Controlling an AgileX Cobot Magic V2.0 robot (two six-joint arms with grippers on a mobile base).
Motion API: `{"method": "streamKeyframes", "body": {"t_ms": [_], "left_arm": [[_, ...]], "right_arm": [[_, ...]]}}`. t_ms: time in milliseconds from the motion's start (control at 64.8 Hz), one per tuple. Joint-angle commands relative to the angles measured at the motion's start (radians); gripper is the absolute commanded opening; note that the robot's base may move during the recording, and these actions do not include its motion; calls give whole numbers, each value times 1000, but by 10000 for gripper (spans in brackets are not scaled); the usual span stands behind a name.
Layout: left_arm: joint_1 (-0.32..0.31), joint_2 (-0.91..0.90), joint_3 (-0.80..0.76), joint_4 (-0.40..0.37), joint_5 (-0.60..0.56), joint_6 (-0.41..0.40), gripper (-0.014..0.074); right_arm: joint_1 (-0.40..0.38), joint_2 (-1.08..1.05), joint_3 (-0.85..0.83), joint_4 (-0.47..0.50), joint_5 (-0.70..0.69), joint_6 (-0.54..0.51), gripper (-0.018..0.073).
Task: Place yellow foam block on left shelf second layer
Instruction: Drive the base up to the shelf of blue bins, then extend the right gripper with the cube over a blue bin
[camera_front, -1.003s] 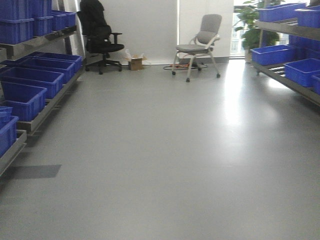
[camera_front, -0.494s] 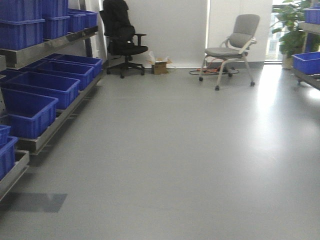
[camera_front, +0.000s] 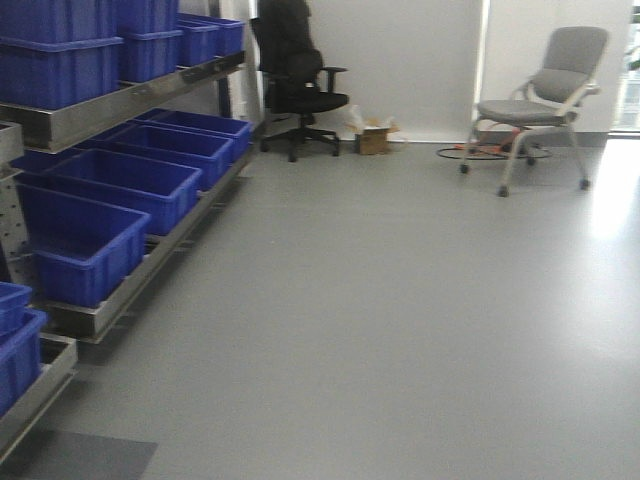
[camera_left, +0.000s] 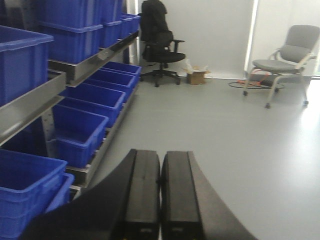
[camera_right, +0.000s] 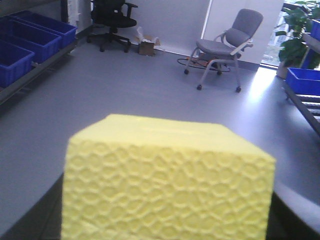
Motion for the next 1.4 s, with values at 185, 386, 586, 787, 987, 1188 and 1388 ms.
{"method": "streamKeyframes", "body": {"t_ms": [185, 386, 586, 787, 987, 1188, 1388], "left_arm": [[-7, 7, 26, -7, -88, -4, 136], [-7, 7, 26, -7, -88, -4, 136], [-7, 7, 26, -7, -88, -4, 136], [-5, 7, 26, -7, -88, -4, 136], [-5, 7, 26, -7, -88, -4, 136], [-5, 7, 26, -7, -88, -4, 136], [-5, 7, 26, -7, -88, -4, 136]], "right_arm": [[-5, 16, -24, -14, -91, -8, 314], [-5, 16, -24, -14, -91, -8, 314], [-5, 16, -24, -14, -91, -8, 314], [-5, 16, -24, -14, -91, -8, 314], [-5, 16, -24, -14, -91, -8, 314], [-5, 16, -24, -14, -91, -8, 314], [-5, 16, -24, -14, -91, -8, 314]]}}
